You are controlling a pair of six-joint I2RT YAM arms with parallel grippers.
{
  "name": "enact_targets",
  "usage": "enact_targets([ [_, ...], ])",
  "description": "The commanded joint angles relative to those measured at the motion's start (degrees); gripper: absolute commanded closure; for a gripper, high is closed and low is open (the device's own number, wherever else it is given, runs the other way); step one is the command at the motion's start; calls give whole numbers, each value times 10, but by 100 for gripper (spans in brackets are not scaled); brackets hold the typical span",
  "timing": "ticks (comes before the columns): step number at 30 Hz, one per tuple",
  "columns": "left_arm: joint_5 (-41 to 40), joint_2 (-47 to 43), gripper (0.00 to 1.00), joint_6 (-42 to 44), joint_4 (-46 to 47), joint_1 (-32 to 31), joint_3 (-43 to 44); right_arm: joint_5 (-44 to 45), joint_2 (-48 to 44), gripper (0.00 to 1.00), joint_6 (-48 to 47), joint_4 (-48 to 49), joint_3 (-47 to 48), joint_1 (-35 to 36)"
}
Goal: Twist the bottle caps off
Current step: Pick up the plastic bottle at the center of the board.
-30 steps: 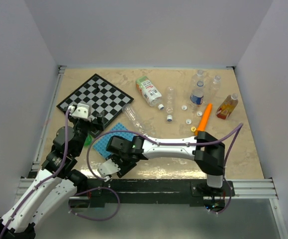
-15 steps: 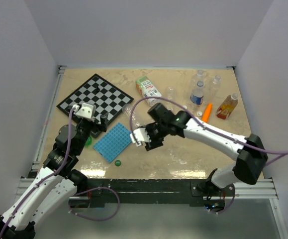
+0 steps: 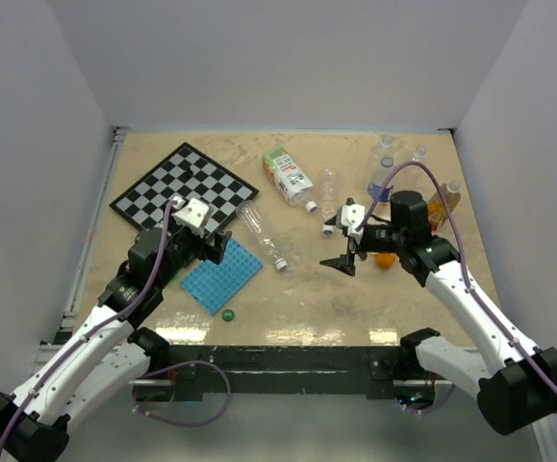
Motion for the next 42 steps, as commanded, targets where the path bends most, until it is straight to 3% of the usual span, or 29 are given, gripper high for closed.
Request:
enact_targets([
  [1,9,-8,1,7,16,3,16,-62,5,2,181,166,-35,-4],
  [5,1,-8,1,8,18,3,12,-72,81,2,243,184,-3,-2],
  [8,-7,-9,1,10,18,2,11,-27,142,2,284,191,38,37],
  [12,-26,-17,2,13,18,3,9,181,211,2,382,224,87,153],
  [14,-38,-24,2,14,18,2,7,298,248,2,454,241,104,177],
  [17,-58,-30,2,16,19,3,7,396,305,2,494,248,136,191],
  [23,-70,-35,2,18,20,3,7,413,394,2,501,197,213,211],
  [32,-70,-38,2,19,21,3,7,449,468,3,487,140,257,235],
  [42,-68,-37,2,19,22,3,7,462,522,12,488,117,279,240],
])
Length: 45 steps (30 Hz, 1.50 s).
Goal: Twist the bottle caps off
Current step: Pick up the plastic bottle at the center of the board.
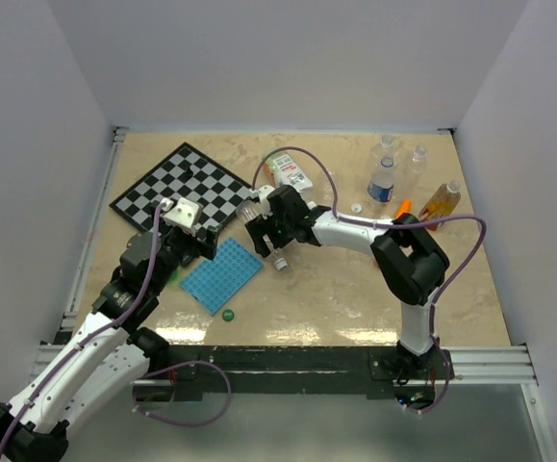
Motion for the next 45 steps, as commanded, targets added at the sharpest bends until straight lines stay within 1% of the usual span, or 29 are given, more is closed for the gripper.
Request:
enact_targets([
  [1,-3,-3,2,8,20,2,7,19,4,13,7,-12,31,1],
  [6,-2,-3,2,8,20,3,6,27,39,26,2,-35,56,1],
  [12,-1,-3,2,8,20,4,6,34,26,41,-17,-24,39,1],
  [13,-1,-3,2,8,20,3,6,33,20,46,-22,-19,33,1],
  [17,-1,-4,2,8,20,4,7,26,-24,65,-47,-1,12,1],
  [20,1,-4,2,8,20,3,6,21,-64,76,-60,10,-6,1],
  [25,10,-3,2,5,20,3,6,-8,-145,86,-104,18,-38,0],
  [28,15,-3,2,3,20,3,6,-29,-190,98,-141,7,-48,0],
  [29,17,-3,2,1,20,4,7,-27,-204,100,-149,3,-51,0],
  [32,21,-4,2,-2,17,2,10,-36,-238,100,-193,-18,-53,0],
  [33,23,-4,2,-6,15,3,13,-51,-246,100,-213,-25,-51,0],
  [35,28,-7,2,-18,13,4,19,-74,-267,100,-277,-42,-50,0],
  [37,42,-8,2,-52,7,3,30,-105,-284,100,-359,-101,-49,0],
  [38,49,-6,2,-76,2,2,40,-107,-293,100,-392,-119,-55,0],
  [42,116,18,2,-156,-23,3,80,-86,-330,100,-485,-170,-90,0],
  [45,167,43,2,-188,-45,2,115,-98,-346,100,-544,-219,-106,0],
])
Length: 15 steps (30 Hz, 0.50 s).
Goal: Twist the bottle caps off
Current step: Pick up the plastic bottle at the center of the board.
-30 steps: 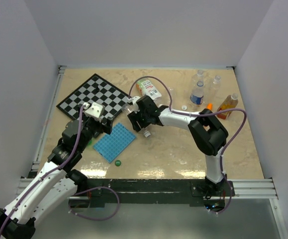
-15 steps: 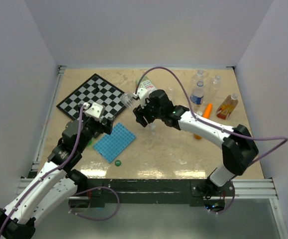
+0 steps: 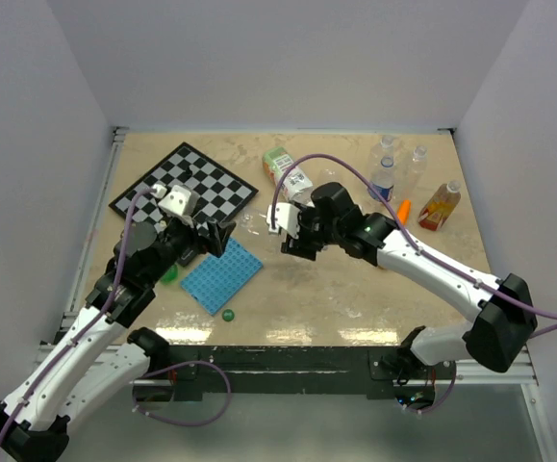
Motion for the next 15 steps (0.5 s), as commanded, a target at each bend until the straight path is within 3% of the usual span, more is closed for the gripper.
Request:
enact_targets([
  [1,107,34,2,-82,-23,3,69,-24,-30,100,-143,-94,-24,0],
  [6,225,99,2,-101,-61,3,118,-30,-68,99,-254,-151,-41,0],
  [12,481,245,0,-138,-49,3,128,-34,-114,98,-358,-169,-39,3],
  [15,519,283,0,-131,-30,1,128,-40,-119,98,-374,-168,-34,9],
])
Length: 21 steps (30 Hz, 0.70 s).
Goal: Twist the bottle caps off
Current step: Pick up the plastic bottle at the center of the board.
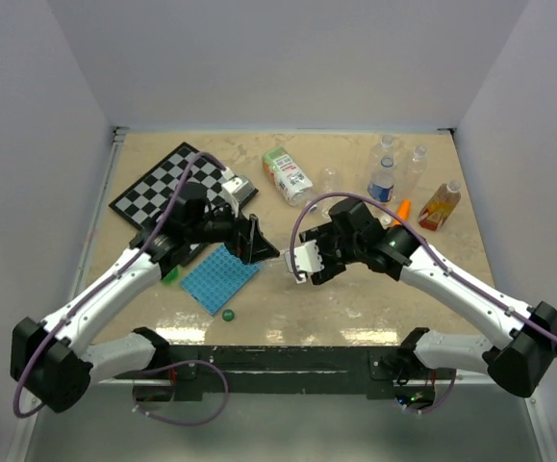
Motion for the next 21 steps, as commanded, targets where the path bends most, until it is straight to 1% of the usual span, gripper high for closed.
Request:
enact_targets([
  [1,154,47,0,-18,18,1,13,-23,-16,98,-69,-4,14,12],
  [4,171,84,1,-8,12,-14,31,-13,-17,98,-73,8,8,29],
  [7,175,132,2,12,-4,-51,49,6,-21,97,-66,28,5,47],
  [9,174,160,4,30,-26,-73,62,17,-23,97,-65,38,5,54],
  [11,174,183,9,43,-39,-90,69,25,-27,97,-66,45,4,58],
  [13,169,200,19,45,-41,-96,73,32,-33,97,-68,51,-2,62],
  [14,172,207,31,46,-46,-96,77,35,-36,97,-69,52,-5,63],
  [16,169,217,44,53,-55,-97,86,38,-42,97,-67,56,-15,64],
  [18,159,222,61,54,-56,-96,88,36,-48,96,-65,59,-22,64],
  [19,155,223,67,56,-55,-96,89,33,-52,94,-60,60,-24,64],
  [21,155,226,84,67,-61,-96,92,28,-62,86,-45,68,-30,64],
])
